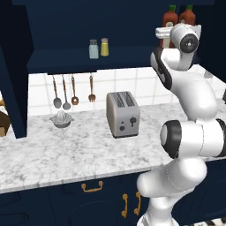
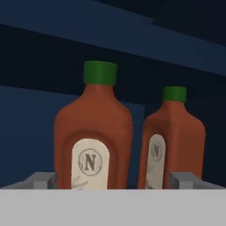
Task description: Put the shaker and condiment bottle from the counter next to their counterparts in the cabinet.
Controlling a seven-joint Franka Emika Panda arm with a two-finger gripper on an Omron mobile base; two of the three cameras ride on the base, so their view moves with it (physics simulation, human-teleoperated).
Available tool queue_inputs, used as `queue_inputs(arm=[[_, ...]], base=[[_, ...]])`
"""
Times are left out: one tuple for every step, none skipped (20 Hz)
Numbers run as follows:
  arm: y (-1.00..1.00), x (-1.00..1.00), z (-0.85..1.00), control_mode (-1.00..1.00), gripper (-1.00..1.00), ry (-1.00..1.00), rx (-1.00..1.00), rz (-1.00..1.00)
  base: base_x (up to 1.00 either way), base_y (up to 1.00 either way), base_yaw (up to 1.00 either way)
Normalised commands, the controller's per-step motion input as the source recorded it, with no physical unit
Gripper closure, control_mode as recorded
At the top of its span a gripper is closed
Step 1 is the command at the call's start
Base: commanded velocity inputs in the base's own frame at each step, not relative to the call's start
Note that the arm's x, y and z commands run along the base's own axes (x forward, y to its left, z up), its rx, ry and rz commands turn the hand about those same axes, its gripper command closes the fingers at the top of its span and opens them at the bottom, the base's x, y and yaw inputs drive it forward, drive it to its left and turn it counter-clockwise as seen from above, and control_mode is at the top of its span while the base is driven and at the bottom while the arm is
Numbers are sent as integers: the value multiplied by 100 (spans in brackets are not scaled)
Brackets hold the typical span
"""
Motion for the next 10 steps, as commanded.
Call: queue_inputs(arm=[[2, -23, 0, -100, -100, 0, 0, 0], [3, -24, 0, -100, -100, 0, 0, 0], [3, -23, 0, -100, -100, 0, 0, 0], [1, -23, 0, -100, -100, 0, 0, 0], [2, -24, 0, -100, -100, 0, 0, 0], [3, -25, 0, -100, -100, 0, 0, 0], [4, -24, 0, -100, -100, 0, 0, 0], [2, -25, 0, -100, -100, 0, 0, 0], [4, -26, 0, -100, -100, 0, 0, 0], [4, -28, 0, -100, -100, 0, 0, 0]], base=[[0, 0, 0], [0, 0, 0], [0, 0, 0], [0, 0, 0], [0, 0, 0], [0, 0, 0], [0, 0, 0], [0, 0, 0], [0, 0, 0], [0, 0, 0]])
